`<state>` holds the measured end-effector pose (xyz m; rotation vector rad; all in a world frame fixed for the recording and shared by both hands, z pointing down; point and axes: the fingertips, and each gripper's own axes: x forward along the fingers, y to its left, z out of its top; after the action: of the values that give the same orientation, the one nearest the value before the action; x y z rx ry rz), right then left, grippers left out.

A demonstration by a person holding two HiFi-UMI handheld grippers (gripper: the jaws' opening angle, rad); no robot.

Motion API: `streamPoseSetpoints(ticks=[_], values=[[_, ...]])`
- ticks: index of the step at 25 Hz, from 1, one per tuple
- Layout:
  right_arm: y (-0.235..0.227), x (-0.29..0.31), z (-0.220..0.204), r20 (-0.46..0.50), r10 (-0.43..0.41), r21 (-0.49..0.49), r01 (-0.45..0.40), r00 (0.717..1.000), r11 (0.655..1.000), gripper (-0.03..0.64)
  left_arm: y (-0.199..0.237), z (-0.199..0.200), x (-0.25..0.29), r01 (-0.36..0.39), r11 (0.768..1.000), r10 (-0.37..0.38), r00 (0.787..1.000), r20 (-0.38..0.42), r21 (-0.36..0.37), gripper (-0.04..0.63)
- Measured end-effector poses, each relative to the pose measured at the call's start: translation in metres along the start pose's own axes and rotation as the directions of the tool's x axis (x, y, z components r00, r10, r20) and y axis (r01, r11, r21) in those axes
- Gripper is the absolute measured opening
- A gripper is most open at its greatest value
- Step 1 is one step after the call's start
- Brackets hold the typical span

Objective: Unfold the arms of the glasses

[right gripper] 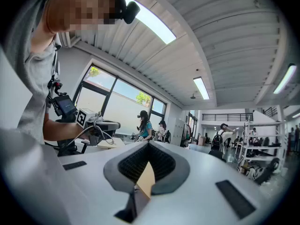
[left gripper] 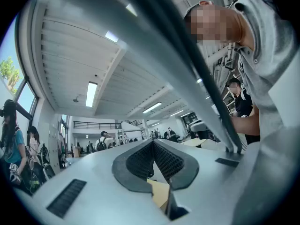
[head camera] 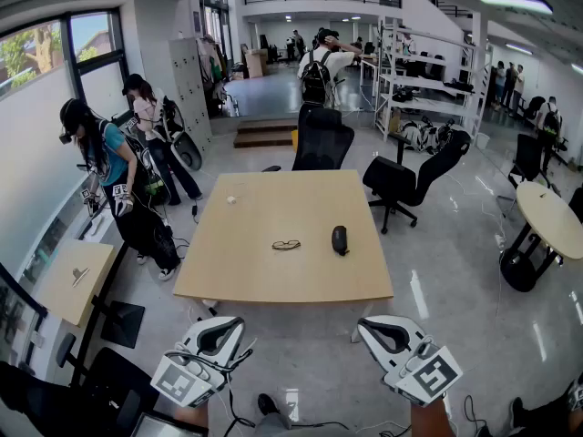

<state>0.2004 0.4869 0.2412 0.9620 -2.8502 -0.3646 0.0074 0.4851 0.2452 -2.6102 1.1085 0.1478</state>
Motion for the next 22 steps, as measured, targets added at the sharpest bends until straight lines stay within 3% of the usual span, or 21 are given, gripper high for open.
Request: streamPoseSetpoints(ticks=[16, 22], values=[[-0.003, -0.004, -0.001, 0.021, -0.011, 0.002, 0.011, 1.0, 1.0, 0.008, -0.007, 0.001, 0.004, 0.007, 1.0, -0.007, 1.0, 0.0, -0.027, 0.008], [-0.005, 0.008, -0.016, -0.02, -0.009, 0.055, 0.01, 1.0, 0.998, 0.008, 0.008, -0.017, 0.003, 0.009, 1.0, -0.01, 1.0, -0.022, -0.022, 0.008]])
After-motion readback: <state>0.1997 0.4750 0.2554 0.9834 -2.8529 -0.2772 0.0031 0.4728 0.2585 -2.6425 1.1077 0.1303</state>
